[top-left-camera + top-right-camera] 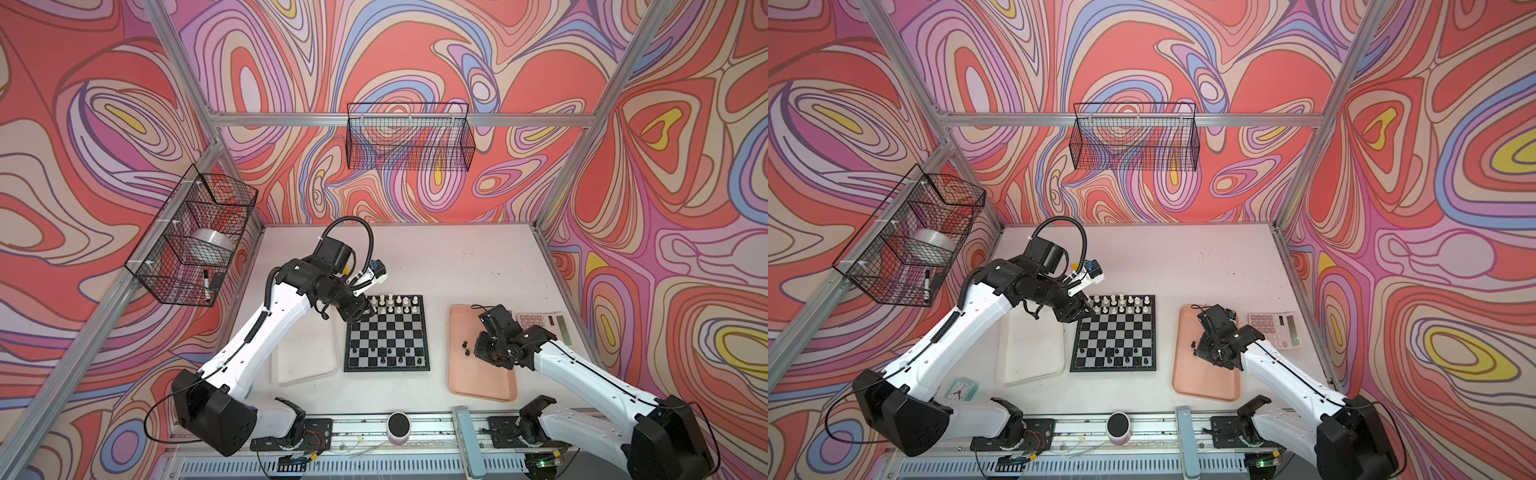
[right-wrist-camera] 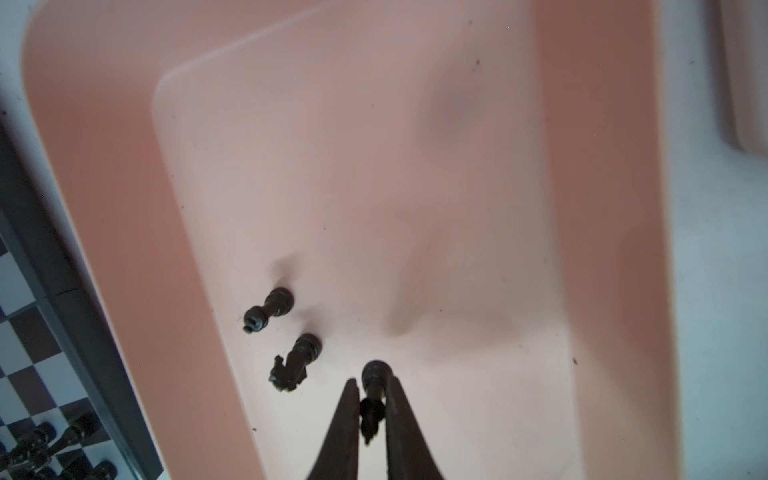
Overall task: Set up the chess pieces on the board
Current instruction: 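Close the right gripper on the black pawn and lift it, then carry the black pawn with the right gripper over the board's black pawn row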
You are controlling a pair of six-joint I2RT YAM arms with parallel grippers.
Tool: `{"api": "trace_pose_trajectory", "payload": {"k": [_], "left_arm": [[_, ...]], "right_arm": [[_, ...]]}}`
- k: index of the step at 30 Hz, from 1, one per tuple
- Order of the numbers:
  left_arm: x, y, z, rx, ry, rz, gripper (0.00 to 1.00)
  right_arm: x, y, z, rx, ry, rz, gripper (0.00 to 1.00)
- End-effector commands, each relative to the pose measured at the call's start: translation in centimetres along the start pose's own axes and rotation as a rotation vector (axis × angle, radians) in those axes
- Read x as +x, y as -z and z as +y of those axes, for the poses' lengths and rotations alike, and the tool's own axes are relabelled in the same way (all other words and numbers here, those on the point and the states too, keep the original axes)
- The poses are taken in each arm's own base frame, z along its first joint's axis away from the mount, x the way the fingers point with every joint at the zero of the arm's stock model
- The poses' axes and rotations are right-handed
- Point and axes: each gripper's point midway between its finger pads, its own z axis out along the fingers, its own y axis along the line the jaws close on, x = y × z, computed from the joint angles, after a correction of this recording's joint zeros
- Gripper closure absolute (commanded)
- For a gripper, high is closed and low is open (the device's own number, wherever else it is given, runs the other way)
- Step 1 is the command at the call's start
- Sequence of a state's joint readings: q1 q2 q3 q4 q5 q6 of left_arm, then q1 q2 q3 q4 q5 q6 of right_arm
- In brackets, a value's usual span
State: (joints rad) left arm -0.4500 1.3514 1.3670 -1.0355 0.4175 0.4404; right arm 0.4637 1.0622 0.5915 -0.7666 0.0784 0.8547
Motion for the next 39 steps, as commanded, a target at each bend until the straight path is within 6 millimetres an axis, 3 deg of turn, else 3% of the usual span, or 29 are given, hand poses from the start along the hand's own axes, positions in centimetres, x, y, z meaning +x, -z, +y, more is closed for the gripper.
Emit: {"api": "trace_pose_trajectory", "payload": {"k": [1,10,28,39], "left_arm": [[0.2,0.4,0.1,-0.022,0.007,-0.010,0.49],[0.8,0.0,1.2,-0.080,0.017,0.010,0.48],[1.9,1.2,4.5,-0.153,0.156,-0.040,0.46],[1.7,1.6,5.1,-0.160,0.185,-0.059,0.46]], "right_arm": [[-0.8,1.0,0.3,0.001,0.018,-0.020,0.87],[-2.0,2.5,2.0,-0.030,0.055,-0.027,0.88],[-4.1,4.4,6.3,-0.102,0.129,-0.020,0.89],[-3.9,5.4,10.7,-0.111,0.241,-0.029,0.88]]}}
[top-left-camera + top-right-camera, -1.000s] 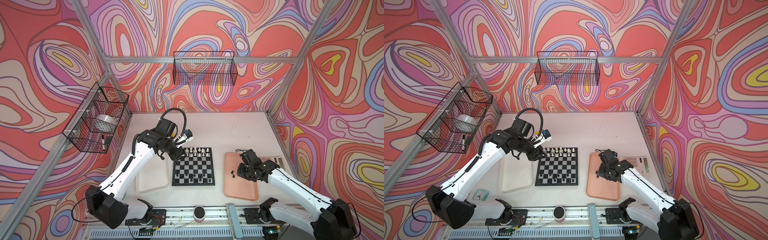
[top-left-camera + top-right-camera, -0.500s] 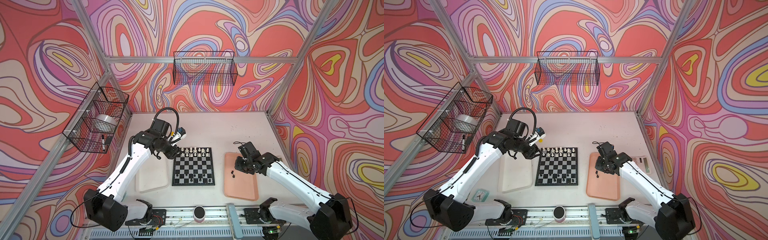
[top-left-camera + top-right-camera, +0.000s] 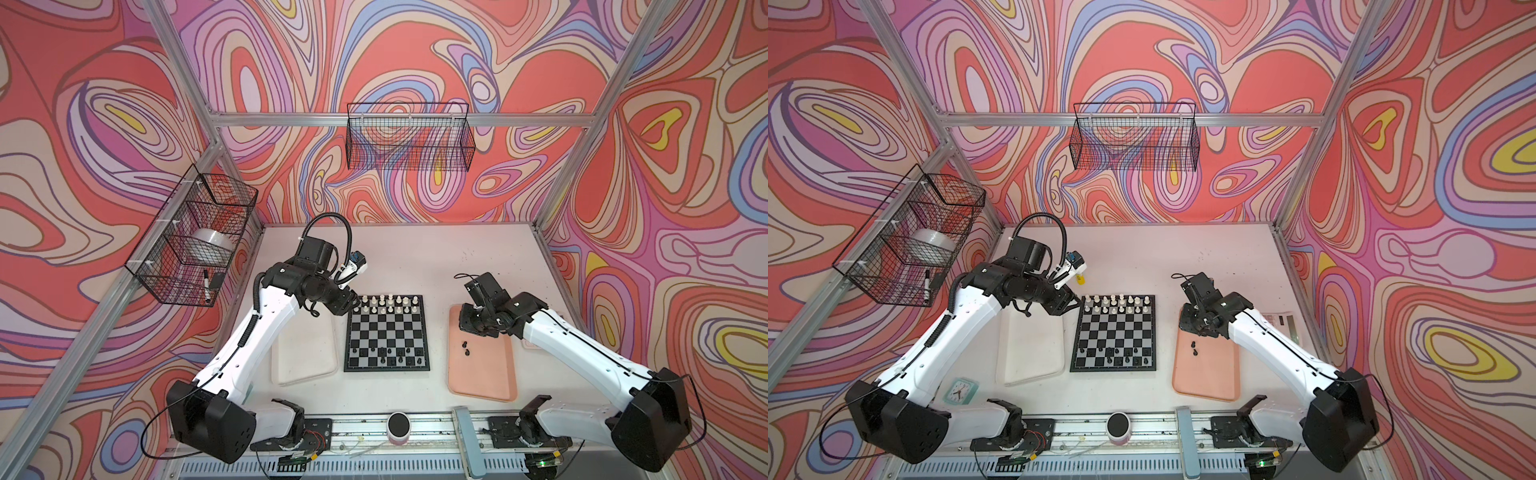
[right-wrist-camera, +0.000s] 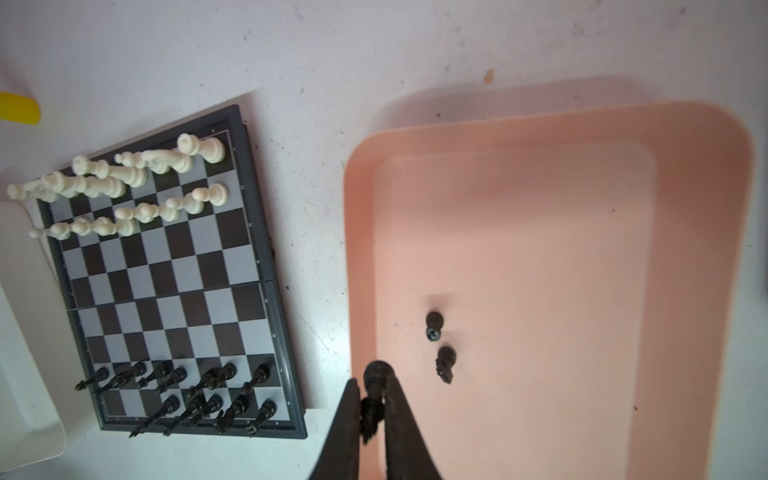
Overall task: Set up the chess pieces on the board
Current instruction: 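Carry the black pawn with the right gripper over the board's black pawn row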
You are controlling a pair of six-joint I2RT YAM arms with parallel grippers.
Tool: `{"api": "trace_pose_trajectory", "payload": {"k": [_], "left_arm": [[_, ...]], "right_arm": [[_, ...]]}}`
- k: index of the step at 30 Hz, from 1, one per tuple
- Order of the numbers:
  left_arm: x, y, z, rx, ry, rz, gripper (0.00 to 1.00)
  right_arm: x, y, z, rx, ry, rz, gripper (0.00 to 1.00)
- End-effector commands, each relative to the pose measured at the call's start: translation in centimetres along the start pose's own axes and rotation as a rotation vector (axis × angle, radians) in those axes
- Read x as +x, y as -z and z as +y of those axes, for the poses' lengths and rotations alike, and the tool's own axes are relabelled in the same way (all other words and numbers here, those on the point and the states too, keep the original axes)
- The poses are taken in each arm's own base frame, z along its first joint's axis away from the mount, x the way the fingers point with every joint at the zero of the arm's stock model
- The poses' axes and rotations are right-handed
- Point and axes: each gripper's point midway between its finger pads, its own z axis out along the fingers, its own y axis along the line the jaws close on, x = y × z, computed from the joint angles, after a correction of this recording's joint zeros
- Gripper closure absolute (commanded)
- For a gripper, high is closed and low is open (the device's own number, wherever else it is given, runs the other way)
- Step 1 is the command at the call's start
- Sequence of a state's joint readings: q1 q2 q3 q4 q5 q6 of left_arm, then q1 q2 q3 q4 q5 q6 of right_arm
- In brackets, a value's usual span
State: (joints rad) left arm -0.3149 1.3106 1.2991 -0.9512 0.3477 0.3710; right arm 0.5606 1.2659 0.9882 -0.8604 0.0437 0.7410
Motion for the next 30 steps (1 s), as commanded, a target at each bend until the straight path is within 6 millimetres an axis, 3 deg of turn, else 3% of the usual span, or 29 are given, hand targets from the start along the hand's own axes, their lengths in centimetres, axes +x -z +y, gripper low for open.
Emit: {"api": "trace_pose_trajectory", "payload": {"k": [1,13,23,30], "left_arm": [[-0.1,0.5,0.2,-0.003,0.029,-0.025,0.46],[0.5,0.9,2.7,-0.061,0.130,-0.046,0.46],[0.8,2.8,4.6,-0.135,0.188,-0.098,0.46],[1.9,3.4,4.5,-0.148,0.192,-0.089,0.46]], "right_arm": [[-0.2,0.3,1.7,0.014,0.059,-0.006,0.88],[1.3,0.1,10.7,-0.062,0.232,0.018,0.88],[4.8,-0.9,16.5,-0.103,0.357,0.059,0.88],[7.1,-1.2,19.3,-0.127,0.421,0.073,0.88]]}}
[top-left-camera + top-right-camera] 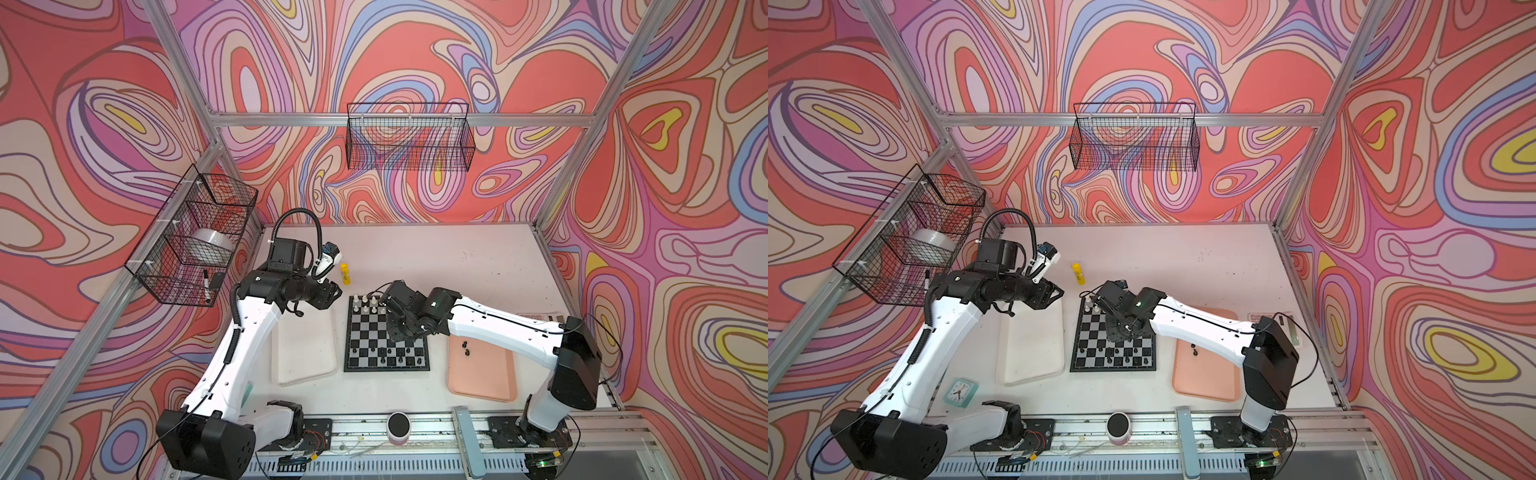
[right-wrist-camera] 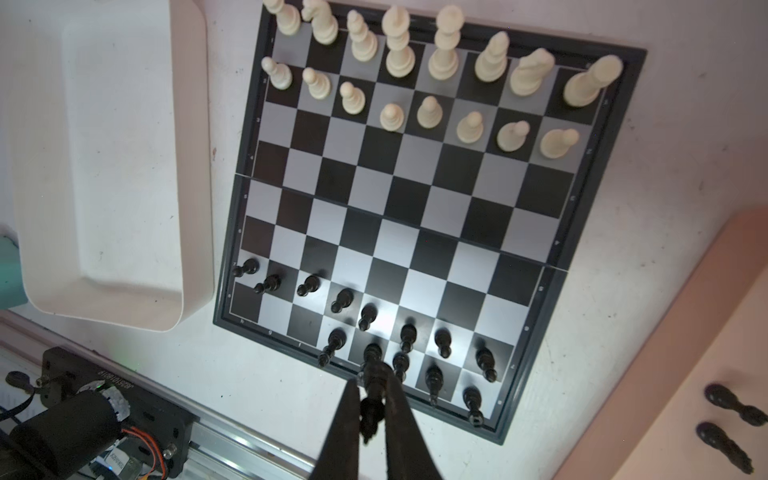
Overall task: Set up the chess pieces on the board
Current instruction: 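Carry the black pawn with the right gripper over the board's black pawn row, then lower the black pawn with the right gripper onto the empty pawn-row square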
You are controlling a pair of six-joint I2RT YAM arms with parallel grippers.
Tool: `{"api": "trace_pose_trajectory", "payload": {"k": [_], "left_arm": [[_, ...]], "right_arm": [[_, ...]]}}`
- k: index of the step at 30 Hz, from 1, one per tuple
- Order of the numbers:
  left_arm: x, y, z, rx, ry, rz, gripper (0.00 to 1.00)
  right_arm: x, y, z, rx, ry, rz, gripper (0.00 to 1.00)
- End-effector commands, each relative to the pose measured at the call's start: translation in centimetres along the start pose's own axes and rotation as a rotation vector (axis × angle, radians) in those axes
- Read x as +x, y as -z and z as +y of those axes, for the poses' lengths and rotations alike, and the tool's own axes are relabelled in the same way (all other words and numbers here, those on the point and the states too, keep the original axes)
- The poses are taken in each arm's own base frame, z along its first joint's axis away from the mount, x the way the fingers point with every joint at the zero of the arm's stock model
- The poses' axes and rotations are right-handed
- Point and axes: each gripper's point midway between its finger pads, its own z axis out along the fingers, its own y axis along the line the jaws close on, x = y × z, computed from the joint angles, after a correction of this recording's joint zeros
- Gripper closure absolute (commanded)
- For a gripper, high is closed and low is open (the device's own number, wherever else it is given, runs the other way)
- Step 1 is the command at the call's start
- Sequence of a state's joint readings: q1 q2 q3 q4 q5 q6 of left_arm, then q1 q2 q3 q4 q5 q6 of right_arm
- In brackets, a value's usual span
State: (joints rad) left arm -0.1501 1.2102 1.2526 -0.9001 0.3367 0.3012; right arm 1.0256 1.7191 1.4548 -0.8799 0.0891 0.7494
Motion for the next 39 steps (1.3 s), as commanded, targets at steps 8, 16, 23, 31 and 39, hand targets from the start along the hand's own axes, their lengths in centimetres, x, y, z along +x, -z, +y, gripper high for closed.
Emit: {"api": "trace_pose_trajectory", "payload": {"k": [8,16,23,31,39], "left_arm": [[3.5,0.2,-0.1,0.015,0.027,0.053,0.46],[5.5,0.6,-0.3,0.079,0.023,0.080,0.46],[6.5,1.0,-0.8,0.168,0.014,0.090,0.47],[7.3,1.3,-1.1,0.227,0.013,0.101,0.47],[6.8,1.9,-1.4,0.236,0.019,0.074,0.47]], "right_arm": [[1.7,-1.4,3.8,-0.023,0.058,0.018,0.88],[3.1,-2.5,5.4,-0.040,0.084,0.043,0.88],[3.7,-3.5,5.9,-0.043,0.094,0.062,0.88],[4.4,-4.6,6.1,-0.046,0.095,0.079,0.88],[5.0,-5.7,5.9,-0.031,0.099,0.097,0.88]]}}
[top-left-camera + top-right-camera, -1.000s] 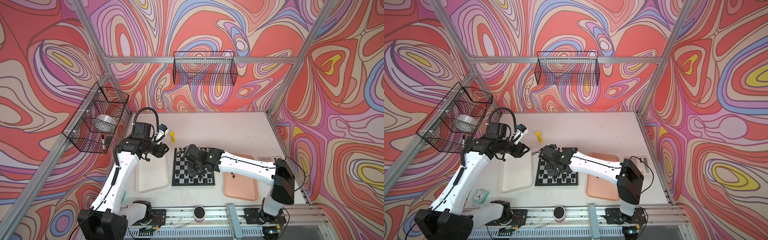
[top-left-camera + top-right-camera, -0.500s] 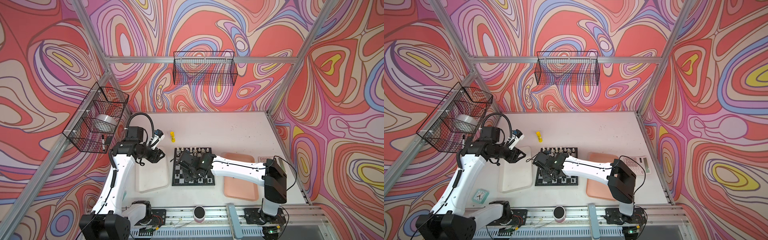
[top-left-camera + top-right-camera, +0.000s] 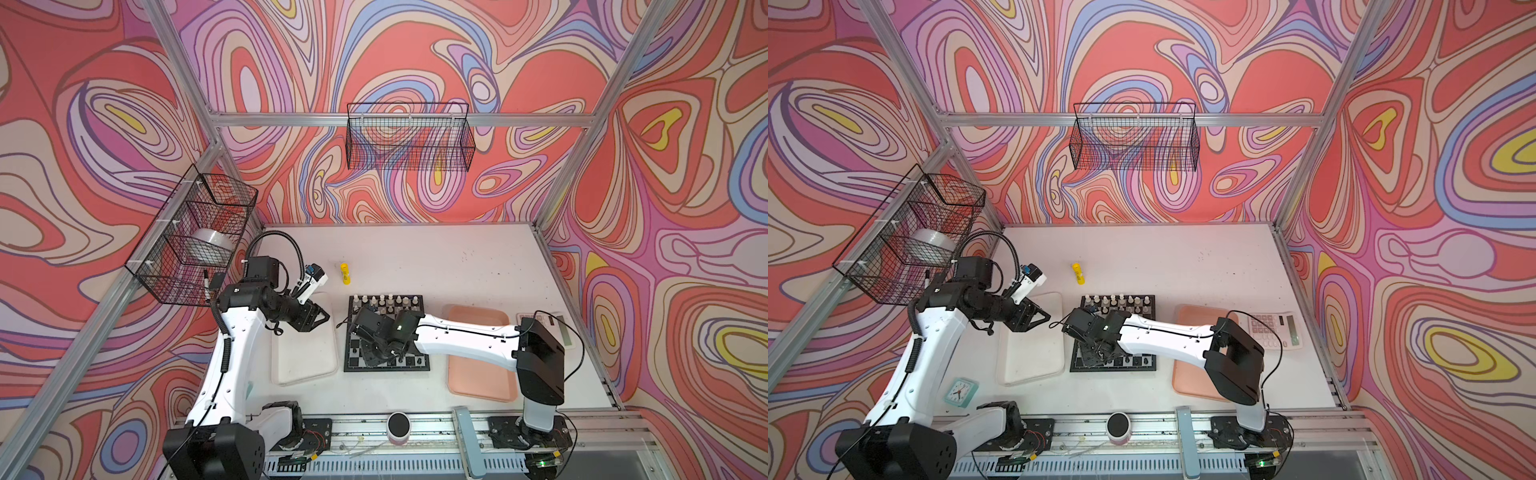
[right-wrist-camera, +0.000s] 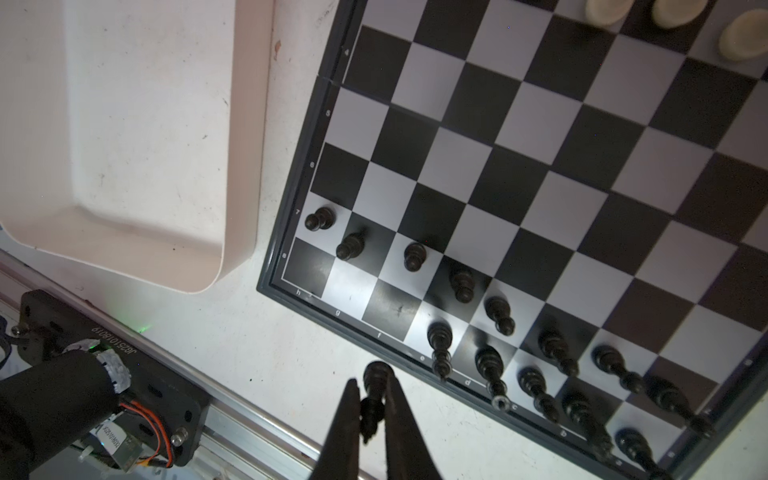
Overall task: Set up the chess pieces on the board
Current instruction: 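Lower the black pawn with the right gripper onto the empty pawn-row square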
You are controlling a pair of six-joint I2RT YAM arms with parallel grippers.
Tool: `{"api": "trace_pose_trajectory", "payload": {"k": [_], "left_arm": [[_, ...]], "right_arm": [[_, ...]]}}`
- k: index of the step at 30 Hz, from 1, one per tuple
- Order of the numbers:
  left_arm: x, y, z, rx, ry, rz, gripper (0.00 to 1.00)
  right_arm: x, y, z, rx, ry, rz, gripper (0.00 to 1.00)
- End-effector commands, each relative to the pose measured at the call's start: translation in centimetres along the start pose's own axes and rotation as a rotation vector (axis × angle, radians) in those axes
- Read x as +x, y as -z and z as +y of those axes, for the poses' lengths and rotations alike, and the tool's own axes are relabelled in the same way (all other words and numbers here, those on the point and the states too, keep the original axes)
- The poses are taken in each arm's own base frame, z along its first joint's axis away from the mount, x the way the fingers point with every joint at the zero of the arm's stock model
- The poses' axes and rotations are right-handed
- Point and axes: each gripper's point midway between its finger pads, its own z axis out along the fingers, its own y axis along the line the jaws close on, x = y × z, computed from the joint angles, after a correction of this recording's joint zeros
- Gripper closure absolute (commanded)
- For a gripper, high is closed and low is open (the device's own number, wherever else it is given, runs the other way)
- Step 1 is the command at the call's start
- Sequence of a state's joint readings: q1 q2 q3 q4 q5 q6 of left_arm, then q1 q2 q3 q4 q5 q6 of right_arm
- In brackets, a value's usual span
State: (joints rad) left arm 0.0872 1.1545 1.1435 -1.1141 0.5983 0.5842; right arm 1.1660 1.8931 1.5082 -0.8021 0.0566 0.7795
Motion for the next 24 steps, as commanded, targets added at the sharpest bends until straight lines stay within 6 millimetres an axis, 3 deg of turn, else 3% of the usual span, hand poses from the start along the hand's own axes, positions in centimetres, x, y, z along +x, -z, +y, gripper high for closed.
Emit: {"api": "trace_pose_trajectory", "payload": {"k": [1,24], "left_arm": [[0.2,0.4,-0.8,0.037,-0.001,-0.002,0.47],[0.4,0.2,-0.9,0.044,0.013,0.006,0.47]], "right_arm": [[0.4,-1.1,0.2,0.007,-0.002,0.013,0.88],[1.0,-4.2,0.1,0.019,-0.001,0.044,0.88]]}}
